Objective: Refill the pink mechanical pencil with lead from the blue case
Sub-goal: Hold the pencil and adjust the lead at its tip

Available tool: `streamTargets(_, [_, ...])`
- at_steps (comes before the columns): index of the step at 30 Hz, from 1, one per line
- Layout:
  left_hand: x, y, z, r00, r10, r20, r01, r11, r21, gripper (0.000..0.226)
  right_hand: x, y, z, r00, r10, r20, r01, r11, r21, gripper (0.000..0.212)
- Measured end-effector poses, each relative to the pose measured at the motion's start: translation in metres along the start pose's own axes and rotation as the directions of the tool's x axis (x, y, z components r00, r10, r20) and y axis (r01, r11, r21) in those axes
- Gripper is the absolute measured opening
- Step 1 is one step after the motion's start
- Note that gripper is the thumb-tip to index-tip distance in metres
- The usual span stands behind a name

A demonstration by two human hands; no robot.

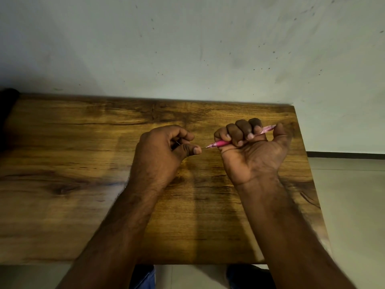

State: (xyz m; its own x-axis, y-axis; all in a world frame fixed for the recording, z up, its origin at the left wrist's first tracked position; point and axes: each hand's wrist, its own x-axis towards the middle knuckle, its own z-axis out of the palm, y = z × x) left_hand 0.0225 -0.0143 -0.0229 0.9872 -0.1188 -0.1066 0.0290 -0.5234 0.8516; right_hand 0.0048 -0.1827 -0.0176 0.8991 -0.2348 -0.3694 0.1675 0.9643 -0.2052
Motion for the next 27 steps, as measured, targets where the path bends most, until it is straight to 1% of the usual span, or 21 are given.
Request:
streamTargets(12, [-0.0001, 0.0006, -0.0003, 1.0, 0.0, -0.006, 0.0, 1.0, 0.011, 0.021, 0.0001, 0.0001, 0.0012, 1.0, -0.005, -0.016, 0.005, 1.0, -0.012, 0.054])
streamTargets(17, [-0.0016, 0.0001, 0.0007, 1.0, 0.011, -0.005, -0.011, 1.0, 0.016, 0.023, -0.0015, 0.0008, 0.0023, 1.0, -0.013, -0.003, 0.013, 0.999, -0.045, 0.048])
streamTargets(21, [-0.0014, 0.0003, 0.0015, 1.0, 0.016, -0.006, -0.015, 0.999, 0.029, 0.022, -0.0014, 0.0016, 0.0022, 1.0, -0.005, -0.008, 0.004, 0.999, -0.041, 0.054])
streamTargets(27, [-0.0008, -0.0007, 0.0009, 1.0, 0.006, -0.005, -0.006, 0.999, 0.034, 0.022, -0.0023, 0.0016, 0.0019, 1.0, 0.006, 0.003, -0.006, 1.0, -0.028, 0.056])
